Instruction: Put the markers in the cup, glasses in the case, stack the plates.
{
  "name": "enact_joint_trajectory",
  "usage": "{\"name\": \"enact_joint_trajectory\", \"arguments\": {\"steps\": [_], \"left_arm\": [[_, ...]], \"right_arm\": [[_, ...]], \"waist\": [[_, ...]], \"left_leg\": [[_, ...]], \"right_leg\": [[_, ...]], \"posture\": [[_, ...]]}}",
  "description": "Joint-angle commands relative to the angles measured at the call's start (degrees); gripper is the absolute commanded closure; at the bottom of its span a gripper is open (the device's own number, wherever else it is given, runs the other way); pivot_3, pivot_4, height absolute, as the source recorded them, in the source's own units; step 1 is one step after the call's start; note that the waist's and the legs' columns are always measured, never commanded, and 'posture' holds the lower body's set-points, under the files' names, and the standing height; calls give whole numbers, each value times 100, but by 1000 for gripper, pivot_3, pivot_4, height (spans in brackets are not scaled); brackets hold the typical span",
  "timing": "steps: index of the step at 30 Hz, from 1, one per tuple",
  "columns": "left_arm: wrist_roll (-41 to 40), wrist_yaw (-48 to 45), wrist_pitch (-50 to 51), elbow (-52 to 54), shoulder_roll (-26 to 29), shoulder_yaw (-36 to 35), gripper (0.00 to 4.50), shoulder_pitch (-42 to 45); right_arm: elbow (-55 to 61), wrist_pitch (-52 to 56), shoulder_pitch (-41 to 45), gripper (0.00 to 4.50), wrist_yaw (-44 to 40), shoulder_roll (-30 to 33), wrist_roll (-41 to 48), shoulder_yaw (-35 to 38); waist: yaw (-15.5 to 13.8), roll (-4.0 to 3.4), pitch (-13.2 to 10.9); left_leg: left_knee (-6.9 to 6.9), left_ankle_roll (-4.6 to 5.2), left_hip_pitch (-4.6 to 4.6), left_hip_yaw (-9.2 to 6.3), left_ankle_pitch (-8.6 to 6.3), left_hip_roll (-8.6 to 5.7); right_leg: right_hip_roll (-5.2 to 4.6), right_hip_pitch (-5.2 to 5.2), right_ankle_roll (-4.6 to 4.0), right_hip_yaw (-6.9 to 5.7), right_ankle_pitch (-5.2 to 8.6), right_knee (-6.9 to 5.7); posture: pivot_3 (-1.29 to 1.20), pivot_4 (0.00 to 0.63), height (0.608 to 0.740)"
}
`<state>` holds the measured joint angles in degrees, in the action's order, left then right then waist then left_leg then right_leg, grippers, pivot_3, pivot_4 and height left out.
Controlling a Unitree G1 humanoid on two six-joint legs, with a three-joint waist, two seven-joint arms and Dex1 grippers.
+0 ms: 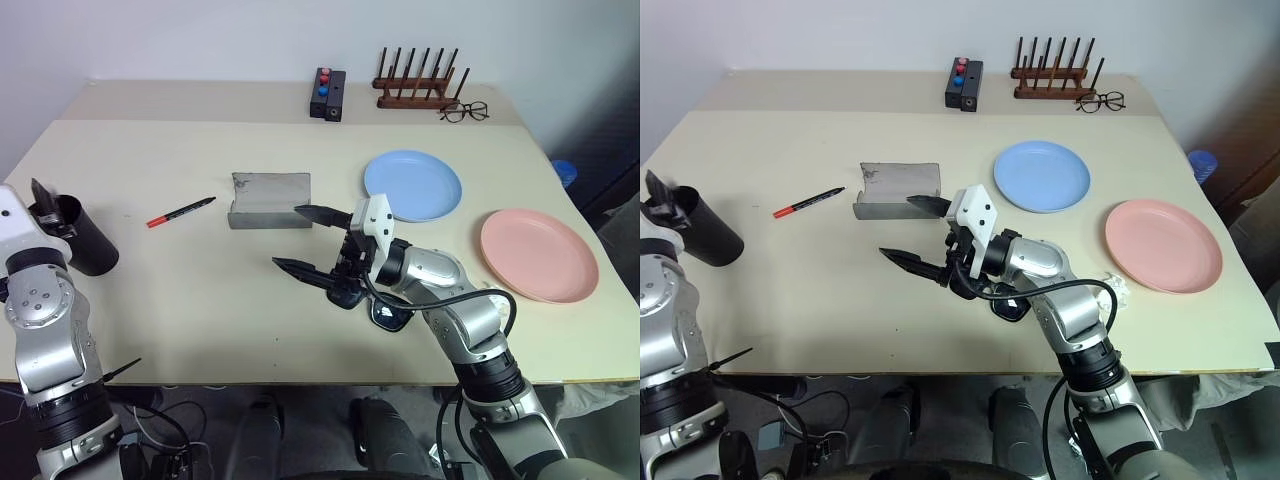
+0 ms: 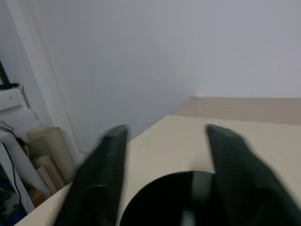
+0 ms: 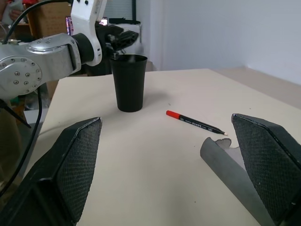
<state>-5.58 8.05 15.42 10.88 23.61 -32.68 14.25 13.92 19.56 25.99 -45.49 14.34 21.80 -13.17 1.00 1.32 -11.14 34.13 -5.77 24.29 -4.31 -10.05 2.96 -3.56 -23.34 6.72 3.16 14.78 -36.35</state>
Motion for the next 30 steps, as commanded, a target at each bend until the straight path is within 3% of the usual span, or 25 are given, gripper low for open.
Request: {"name": "enact_joint_trajectory", "arguments": {"steps": [1, 6, 12, 13, 15, 16, 17, 20, 30], "left_arm": [[43, 60, -122, 165, 27, -42, 1514, 8], [-81, 10, -121, 301, 24, -19, 1514, 163], [-535, -1019, 851, 622, 468, 920, 1514, 917], [-504, -1165, 1205, 550, 626, 1120, 1250, 1014], [-395, -1532, 2289, 45, 1089, 1659, 673, 1333], [-319, -1665, 2593, -228, 1269, 1873, 170, 1493], [-294, -1771, 2972, -592, 1404, 2059, 54, 1732], [-220, -2079, 3528, -1538, 1650, 2465, 54, 2335], [-60, -3820, 3210, -5184, 1725, 3298, 54, 4281]], "right_arm": [[293, -6, 36, 0, -11, -49, 154, 33], [282, -1, 39, 0, -15, -37, 169, 31], [221, -31, 53, 0, 8, -11, 124, 62], [202, -39, 64, 0, 21, -15, 110, 66], [147, -72, 91, 0, 70, -25, 67, 89], [121, -86, 103, 0, 89, -29, 49, 95], [96, -101, 110, 0, 106, -33, 31, 96], [54, -139, 111, 0, 132, -43, 0, 79], [97, -160, -23, 0, 377, -126, -47, 112]], "waist": [[1, 0, 0], [-1, 0, 0], [-22, 11, 6], [-7, 11, 5], [23, 8, 5], [38, 7, 4], [58, 6, 4], [130, 7, 3], [144, 7, 2]], "left_leg": [[0, 0, 0, 0, 0, 0], [0, 0, 0, 0, 0, 0], [3, -5, 5, -4, 3, -2], [2, -5, 4, -3, 3, -2], [-2, -5, 0, -4, 3, -1], [-7, -5, -4, -4, 3, 0], [-10, -4, -6, -4, 3, 0], [-13, -4, -4, -6, 3, 1], [-20, -4, 11, -9, 3, 0]], "right_leg": [[0, 0, 0, 0, 0, 0], [0, 0, -3, 0, 2, 0], [-2, 5, -8, -4, 4, 4], [-2, 5, -7, -4, 4, 5], [0, 4, -5, -4, 3, 2], [2, 0, 2, -3, 0, -2], [4, -1, 4, -4, -1, -5], [5, -3, 8, -4, 3, -7], [3, -16, 19, -7, 2, -4]], "posture": [[0, 150, 738], [0, 150, 738], [0, 150, 738], [0, 150, 738], [0, 150, 738], [0, 150, 738], [0, 150, 738], [0, 150, 738], [0, 150, 738]]}}
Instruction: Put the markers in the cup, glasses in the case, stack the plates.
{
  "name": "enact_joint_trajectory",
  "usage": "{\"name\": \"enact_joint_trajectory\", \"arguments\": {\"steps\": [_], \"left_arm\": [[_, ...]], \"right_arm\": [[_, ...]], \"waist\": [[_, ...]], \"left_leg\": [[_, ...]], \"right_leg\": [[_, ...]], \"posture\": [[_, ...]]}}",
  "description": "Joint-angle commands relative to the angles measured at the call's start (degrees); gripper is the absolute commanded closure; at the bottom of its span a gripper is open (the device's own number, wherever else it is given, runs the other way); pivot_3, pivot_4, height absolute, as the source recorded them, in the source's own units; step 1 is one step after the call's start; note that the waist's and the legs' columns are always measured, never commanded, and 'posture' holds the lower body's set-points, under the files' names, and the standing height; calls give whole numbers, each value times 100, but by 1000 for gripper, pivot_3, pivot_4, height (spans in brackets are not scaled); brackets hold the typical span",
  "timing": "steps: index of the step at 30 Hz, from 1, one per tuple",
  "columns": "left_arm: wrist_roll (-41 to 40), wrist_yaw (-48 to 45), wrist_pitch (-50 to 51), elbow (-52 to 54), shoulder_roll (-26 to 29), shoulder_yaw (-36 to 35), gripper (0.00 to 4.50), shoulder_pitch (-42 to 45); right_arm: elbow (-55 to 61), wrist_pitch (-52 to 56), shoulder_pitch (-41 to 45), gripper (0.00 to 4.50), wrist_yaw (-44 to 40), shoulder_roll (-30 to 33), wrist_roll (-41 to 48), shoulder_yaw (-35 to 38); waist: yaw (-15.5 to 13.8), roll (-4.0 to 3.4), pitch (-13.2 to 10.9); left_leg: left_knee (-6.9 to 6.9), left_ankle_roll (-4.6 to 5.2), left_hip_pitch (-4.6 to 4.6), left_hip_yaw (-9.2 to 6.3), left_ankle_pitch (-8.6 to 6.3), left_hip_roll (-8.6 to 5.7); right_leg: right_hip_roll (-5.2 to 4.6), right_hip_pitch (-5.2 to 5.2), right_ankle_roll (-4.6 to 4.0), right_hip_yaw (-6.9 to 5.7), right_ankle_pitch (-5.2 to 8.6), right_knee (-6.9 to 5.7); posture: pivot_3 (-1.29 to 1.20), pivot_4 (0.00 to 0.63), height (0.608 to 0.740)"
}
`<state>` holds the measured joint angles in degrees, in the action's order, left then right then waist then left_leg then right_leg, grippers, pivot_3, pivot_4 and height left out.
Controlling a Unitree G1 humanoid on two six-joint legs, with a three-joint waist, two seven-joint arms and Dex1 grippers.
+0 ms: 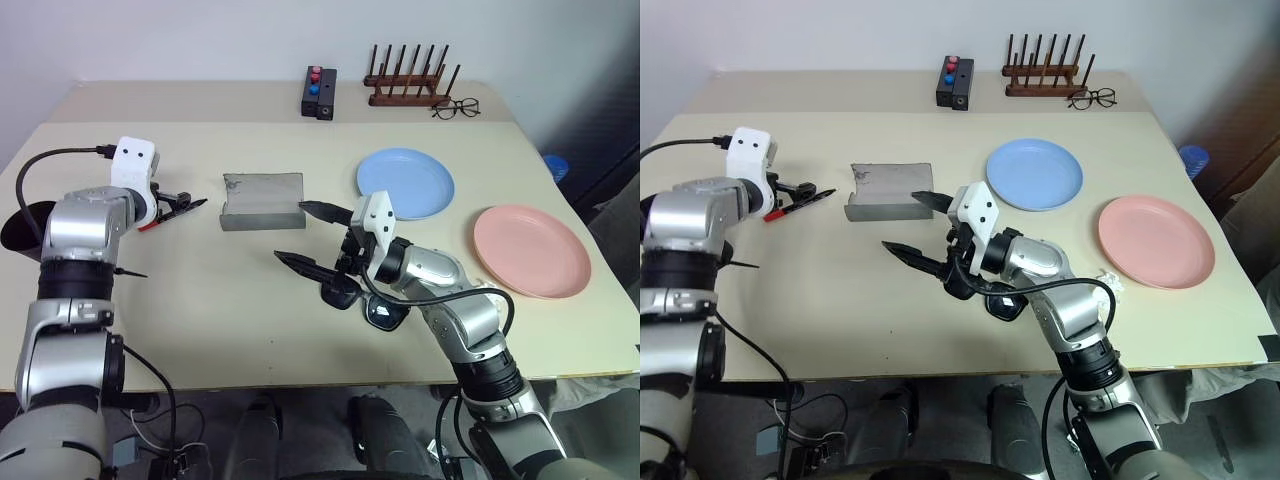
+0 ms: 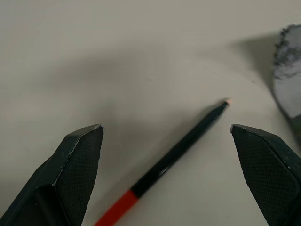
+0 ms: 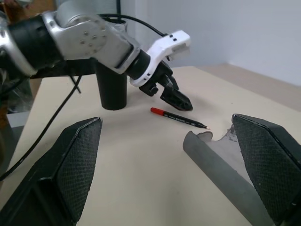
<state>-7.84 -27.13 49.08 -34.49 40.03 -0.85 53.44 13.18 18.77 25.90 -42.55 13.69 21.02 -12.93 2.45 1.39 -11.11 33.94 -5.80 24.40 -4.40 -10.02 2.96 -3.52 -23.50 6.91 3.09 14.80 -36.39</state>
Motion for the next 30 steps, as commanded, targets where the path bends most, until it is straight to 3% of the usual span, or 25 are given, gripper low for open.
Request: {"name": "enact_joint_trajectory", "arguments": {"steps": [1, 10, 13, 20, 25, 30], "left_arm": [[218, -375, -207, -953, 66, 161, 54, 499], [605, -905, -626, -2499, -59, 382, 54, 986], [726, -1001, -671, -2549, -56, 446, 924, 952], [814, -1070, -720, -2271, -56, 401, 4392, 760], [807, -888, -1076, -1845, -83, 294, 4463, 533], [616, -121, -2401, -1193, -276, -255, 4463, 212]], "right_arm": [[177, -79, -34, 0, 108, -64, 35, 99], [201, -115, -107, 0, 237, -40, 46, 171], [213, -69, -102, 0, 192, -4, 106, 181], [285, 243, -119, 0, -347, 353, 443, 158], [237, 221, -87, 0, -426, 401, 427, 163], [113, 20, -30, 0, -267, 320, 234, 218]], "waist": [[1, 0, 0], [3, 0, 0], [3, 0, 0], [-4, 0, 0], [-9, 0, 0], [-42, 0, 0]], "left_leg": [[0, 0, 0, 0, 0, 0], [-3, 0, 1, 0, 0, 0], [-3, 0, 1, 0, 0, 0], [-2, 0, 0, 0, 0, 0], [-2, 0, -3, 0, 0, 0], [5, 0, -2, -1, 1, 0]], "right_leg": [[0, 0, 1, 0, 0, 0], [1, -4, 6, -1, 1, -3], [0, -2, 5, 0, 1, -3], [0, 1, 6, 0, 1, -4], [0, 2, 6, 0, 2, -9], [-1, 1, 6, -1, 1, -16]], "posture": [[0, 150, 738], [0, 150, 738], [0, 150, 738], [0, 150, 738], [0, 150, 738], [0, 150, 738]]}}
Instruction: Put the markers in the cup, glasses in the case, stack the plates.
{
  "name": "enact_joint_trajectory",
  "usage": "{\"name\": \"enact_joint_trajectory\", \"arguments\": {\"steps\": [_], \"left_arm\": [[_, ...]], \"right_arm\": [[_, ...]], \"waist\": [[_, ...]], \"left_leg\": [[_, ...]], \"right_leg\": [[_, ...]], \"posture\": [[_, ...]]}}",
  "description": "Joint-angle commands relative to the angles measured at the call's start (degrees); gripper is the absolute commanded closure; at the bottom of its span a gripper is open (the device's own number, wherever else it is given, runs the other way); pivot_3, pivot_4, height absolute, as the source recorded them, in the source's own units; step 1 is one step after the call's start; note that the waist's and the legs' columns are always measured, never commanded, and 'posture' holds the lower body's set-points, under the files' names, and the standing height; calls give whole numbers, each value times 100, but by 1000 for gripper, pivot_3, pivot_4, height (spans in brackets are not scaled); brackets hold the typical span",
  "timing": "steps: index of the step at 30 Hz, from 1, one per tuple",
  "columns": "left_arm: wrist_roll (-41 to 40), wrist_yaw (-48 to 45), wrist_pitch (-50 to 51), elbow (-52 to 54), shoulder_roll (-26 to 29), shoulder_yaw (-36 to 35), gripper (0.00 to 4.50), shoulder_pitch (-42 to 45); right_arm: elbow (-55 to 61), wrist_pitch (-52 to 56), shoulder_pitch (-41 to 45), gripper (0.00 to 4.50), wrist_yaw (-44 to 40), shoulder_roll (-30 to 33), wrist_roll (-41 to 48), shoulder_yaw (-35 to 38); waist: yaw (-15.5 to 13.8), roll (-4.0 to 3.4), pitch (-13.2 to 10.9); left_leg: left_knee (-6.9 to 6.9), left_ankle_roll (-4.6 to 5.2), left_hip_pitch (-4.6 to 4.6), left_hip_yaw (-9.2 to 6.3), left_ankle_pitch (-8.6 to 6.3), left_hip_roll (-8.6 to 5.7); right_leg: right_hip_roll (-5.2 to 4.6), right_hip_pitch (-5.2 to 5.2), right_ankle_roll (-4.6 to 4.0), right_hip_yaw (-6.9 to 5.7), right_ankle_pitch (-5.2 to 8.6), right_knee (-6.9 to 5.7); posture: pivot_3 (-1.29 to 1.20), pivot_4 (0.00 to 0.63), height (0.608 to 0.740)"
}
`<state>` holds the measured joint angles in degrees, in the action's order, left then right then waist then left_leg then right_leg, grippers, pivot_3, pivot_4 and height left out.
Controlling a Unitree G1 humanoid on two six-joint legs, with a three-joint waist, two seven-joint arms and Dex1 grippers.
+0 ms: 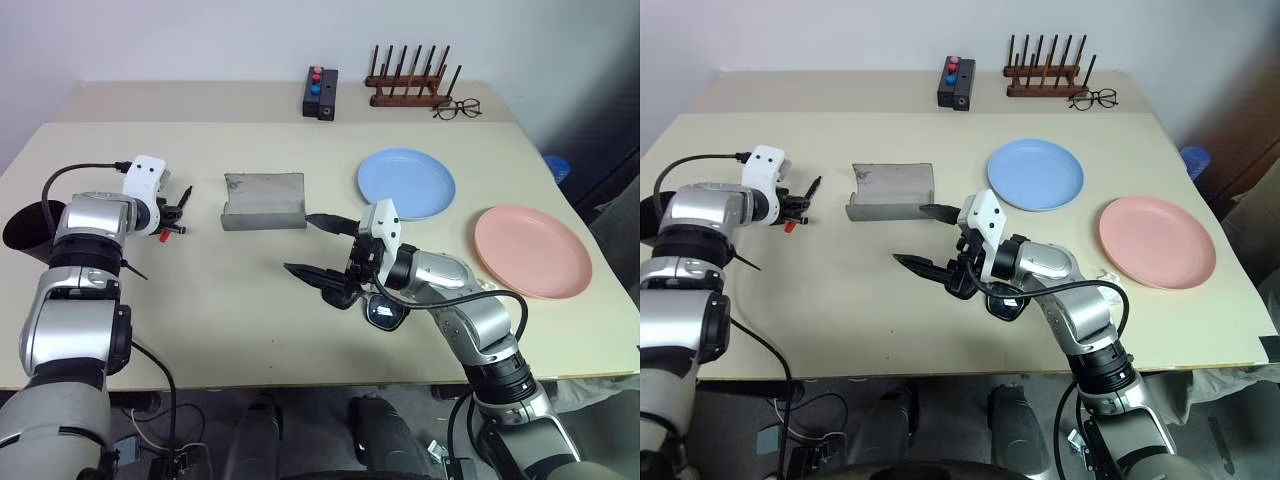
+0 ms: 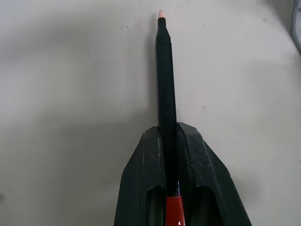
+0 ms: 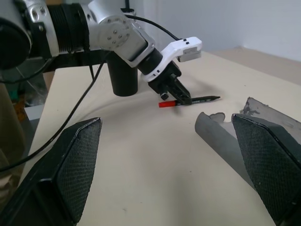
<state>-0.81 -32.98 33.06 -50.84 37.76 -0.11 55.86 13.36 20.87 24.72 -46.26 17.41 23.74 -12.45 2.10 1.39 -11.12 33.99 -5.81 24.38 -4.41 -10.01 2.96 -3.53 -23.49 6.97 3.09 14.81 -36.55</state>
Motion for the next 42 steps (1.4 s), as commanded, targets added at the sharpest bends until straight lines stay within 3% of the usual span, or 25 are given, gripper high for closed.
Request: {"name": "enact_joint_trajectory", "arguments": {"steps": [1, 6, 9, 13, 20, 28, 42], "left_arm": [[-136, 638, -1049, 540, -105, -470, 4463, -49], [-622, 1765, -2797, 1665, -556, -1483, 4463, -200], [-549, 2453, -3223, 2599, -724, -1793, 4463, -523], [-116, 3607, -3165, 4036, -766, -2243, 4463, -1207], [155, 4284, -2384, 6083, -798, -3020, 4463, -2688], [-15, 4464, -1973, 6651, -1301, -3393, 4463, -3713], [-20, 4545, -2393, 6127, -1684, -3225, 4463, -3965]], "right_arm": [[74, -231, 98, 0, 137, -58, -72, 177], [-22, -462, 86, 0, 147, 42, -359, 88], [-193, -842, 106, 0, 247, 80, -781, 23], [-272, -1003, 142, 0, 341, -65, -745, 165], [-107, -852, 70, 0, 134, -100, -376, 183], [-146, -841, 182, 0, -18, -184, -236, 130], [42, -709, 67, 0, -19, -239, -216, 25]], "waist": [[-16, 2, -1], [-96, 5, -3], [-91, 3, -2], [-72, 2, -2], [-111, 3, -1], [-122, 4, 0], [-112, 5, 0]], "left_leg": [[1, 0, 1, 0, 0, 0], [4, -1, 4, -1, 0, 0], [-1, -1, 3, 0, 0, 0], [-2, -2, -6, 0, 1, 0], [2, -6, -7, 0, 3, -1], [11, -9, -15, -1, 5, -1], [9, -9, -12, -1, 5, -1]], "right_leg": [[0, 0, 0, 0, 0, 0], [0, -1, 2, 0, -2, 3], [-1, -1, 10, 2, -6, 6], [0, 0, 11, 2, -7, -4], [-1, 6, 10, 2, -7, -4], [-2, 22, -3, 0, -7, 9], [-2, 20, -18, 0, 0, 15]], "posture": [[0, 150, 738], [0, 150, 738], [0, 150, 738], [0, 150, 738], [0, 150, 738], [0, 150, 738], [0, 150, 738]]}}
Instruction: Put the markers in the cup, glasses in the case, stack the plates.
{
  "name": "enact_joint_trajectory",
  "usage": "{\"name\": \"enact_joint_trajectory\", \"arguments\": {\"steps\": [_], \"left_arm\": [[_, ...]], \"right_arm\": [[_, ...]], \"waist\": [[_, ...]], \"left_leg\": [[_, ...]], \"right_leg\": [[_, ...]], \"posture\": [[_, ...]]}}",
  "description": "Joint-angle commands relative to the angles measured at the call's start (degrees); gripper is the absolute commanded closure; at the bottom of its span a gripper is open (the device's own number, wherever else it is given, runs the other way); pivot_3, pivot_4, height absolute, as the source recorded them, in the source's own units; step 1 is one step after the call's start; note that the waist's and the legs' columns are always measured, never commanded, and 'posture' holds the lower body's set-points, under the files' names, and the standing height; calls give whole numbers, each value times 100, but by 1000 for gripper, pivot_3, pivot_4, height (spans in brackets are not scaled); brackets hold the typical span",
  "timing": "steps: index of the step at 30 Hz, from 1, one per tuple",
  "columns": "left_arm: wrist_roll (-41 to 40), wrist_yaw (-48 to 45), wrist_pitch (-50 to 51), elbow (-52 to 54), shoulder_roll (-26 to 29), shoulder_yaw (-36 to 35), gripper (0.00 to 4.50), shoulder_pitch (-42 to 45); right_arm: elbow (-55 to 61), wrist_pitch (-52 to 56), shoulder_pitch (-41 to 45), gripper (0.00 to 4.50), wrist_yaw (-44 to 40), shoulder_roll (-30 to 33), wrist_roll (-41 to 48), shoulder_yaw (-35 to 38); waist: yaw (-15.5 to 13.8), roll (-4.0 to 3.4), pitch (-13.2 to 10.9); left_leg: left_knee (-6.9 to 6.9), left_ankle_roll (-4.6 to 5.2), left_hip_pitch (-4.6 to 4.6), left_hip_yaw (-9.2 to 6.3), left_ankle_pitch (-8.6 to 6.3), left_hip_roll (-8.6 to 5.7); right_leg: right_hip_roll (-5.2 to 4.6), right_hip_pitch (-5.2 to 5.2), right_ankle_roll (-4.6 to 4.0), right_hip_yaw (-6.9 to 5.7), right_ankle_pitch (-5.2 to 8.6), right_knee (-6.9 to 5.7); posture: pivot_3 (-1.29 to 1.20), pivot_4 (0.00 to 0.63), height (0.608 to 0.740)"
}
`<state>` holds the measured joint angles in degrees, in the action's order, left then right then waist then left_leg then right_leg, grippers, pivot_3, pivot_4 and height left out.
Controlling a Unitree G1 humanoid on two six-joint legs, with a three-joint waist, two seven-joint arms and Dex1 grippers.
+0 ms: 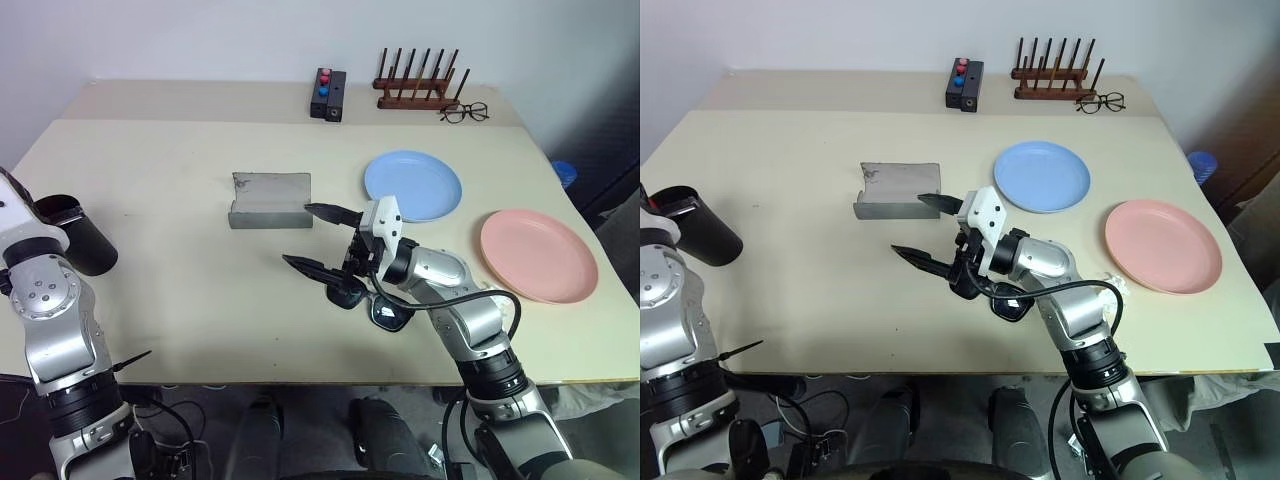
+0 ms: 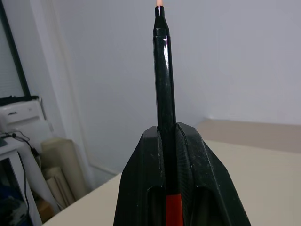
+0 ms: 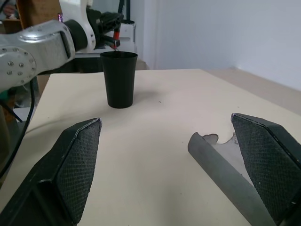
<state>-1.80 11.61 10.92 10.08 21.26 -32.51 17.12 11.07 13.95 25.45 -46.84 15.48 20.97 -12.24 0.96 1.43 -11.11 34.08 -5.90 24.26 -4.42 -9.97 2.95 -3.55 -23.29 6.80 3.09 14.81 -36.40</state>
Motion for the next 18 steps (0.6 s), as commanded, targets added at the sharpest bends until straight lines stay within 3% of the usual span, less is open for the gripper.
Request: {"name": "enact_joint_trajectory", "arguments": {"steps": [1, 6, 9, 13, 18], "left_arm": [[73, 110, -206, 4, -59, 19, 4463, -105], [92, 174, -315, -86, -129, 93, 4463, -117], [107, 221, -336, -114, -155, 129, 3294, -124], [114, 273, -324, -109, -153, 164, 1381, -133], [72, 292, -318, -73, -187, 192, 1381, -141]], "right_arm": [[285, -8, -16, 0, 50, -49, 57, 6], [316, 11, -44, 0, 68, -46, 52, 8], [302, 9, -35, 0, 63, -44, 47, 10], [287, 11, -26, 0, 52, -38, 48, 13], [276, 17, -19, 0, 41, -32, 49, 14]], "waist": [[1, 0, 0], [-6, 1, 0], [-6, 0, 0], [1, 0, 0], [-5, 1, 0]], "left_leg": [[-1, 0, 0, 0, 0, 0], [0, 0, 1, 0, 0, 0], [0, 0, 1, 0, 0, 0], [-1, 0, 1, 0, 0, 0], [-2, 0, 1, 0, 0, 0]], "right_leg": [[0, 0, 0, 0, 0, 1], [0, 0, -2, 0, 0, 3], [0, 0, -2, 0, 0, 4], [0, 0, -2, 0, 0, 4], [0, 0, -3, 0, 0, 4]], "posture": [[0, 150, 738], [0, 150, 738], [0, 150, 738], [0, 150, 738], [0, 150, 738]]}}
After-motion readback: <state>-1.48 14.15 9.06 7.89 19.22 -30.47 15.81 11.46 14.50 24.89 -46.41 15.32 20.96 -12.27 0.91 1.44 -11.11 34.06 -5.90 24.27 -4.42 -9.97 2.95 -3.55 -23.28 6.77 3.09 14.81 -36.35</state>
